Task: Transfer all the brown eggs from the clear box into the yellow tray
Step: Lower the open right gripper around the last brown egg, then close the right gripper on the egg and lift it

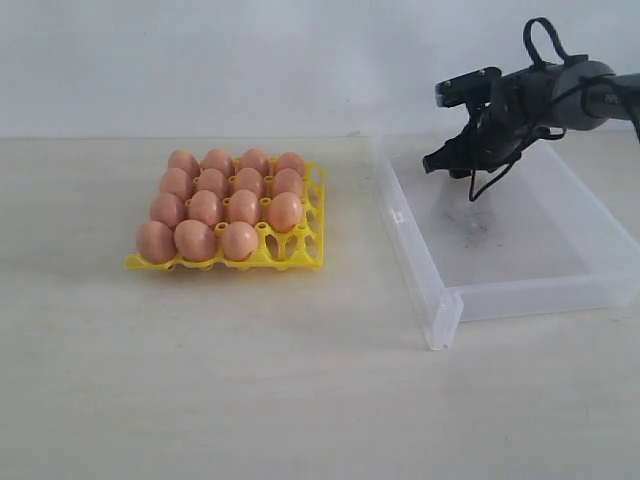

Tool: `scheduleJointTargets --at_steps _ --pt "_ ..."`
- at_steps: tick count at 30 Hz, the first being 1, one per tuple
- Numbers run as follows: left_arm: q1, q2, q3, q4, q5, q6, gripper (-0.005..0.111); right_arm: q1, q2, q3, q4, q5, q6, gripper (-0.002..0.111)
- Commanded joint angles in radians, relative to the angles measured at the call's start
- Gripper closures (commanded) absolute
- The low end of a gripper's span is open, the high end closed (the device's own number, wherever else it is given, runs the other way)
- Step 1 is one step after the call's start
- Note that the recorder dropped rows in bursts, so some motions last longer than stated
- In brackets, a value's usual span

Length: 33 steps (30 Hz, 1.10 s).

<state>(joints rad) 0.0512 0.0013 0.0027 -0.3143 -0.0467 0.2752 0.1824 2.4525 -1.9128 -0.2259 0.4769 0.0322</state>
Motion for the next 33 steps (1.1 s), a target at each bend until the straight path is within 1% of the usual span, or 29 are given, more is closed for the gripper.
scheduleJointTargets --at_steps 1,3,5,7,8,9,12,17,19,23,25,28,31,33 --pt "-0.004 -0.001 -0.003 -0.005 -0.006 0.003 0.103 0.009 0.01 0.005 0.062 0.134 -0.038 0.102" --pt "-0.004 -0.001 -0.003 -0.005 -0.006 0.003 0.103 0.009 0.01 0.005 0.074 0.163 -0.038 0.089" --pt "-0.004 -0.001 -0.003 -0.005 -0.006 0.003 0.103 0.009 0.01 0.005 0.097 0.184 -0.038 0.067" --pt "-0.004 -0.001 -0.003 -0.005 -0.006 0.003 0.103 0.009 0.01 0.005 0.118 0.201 -0.038 0.039" --pt "-0.004 -0.001 -0.003 -0.005 -0.006 0.003 0.103 0.009 0.01 0.005 0.12 0.205 -0.038 0.029" --pt "-0.004 -0.001 -0.003 -0.005 -0.006 0.003 0.103 0.009 0.01 0.005 0.12 0.205 -0.032 0.024" --pt "-0.004 -0.001 -0.003 -0.005 -0.006 0.003 0.103 0.009 0.01 0.005 0.143 0.203 -0.032 0.023" --pt "-0.004 -0.001 -0.003 -0.005 -0.006 0.003 0.103 0.009 -0.004 0.005 0.199 0.151 -0.019 0.023" --pt "-0.004 -0.001 -0.003 -0.005 -0.006 0.003 0.103 0.005 -0.018 0.005 0.22 0.11 0.077 0.023" --pt "-0.004 -0.001 -0.003 -0.005 -0.006 0.003 0.103 -0.021 -0.036 0.005 0.32 0.076 0.344 0.023" --pt "-0.004 -0.001 -0.003 -0.005 -0.006 0.003 0.103 -0.033 -0.036 0.005 0.36 0.076 0.394 0.023" --pt "-0.004 -0.001 -0.003 -0.005 -0.006 0.003 0.103 -0.043 -0.036 0.005 0.36 0.049 0.498 0.023" --pt "-0.004 -0.001 -0.003 -0.005 -0.006 0.003 0.103 -0.043 -0.036 0.005 0.352 0.005 0.504 0.023" --pt "-0.004 -0.001 -0.003 -0.005 -0.006 0.003 0.103 -0.043 -0.036 0.005 0.352 -0.024 0.417 0.023"
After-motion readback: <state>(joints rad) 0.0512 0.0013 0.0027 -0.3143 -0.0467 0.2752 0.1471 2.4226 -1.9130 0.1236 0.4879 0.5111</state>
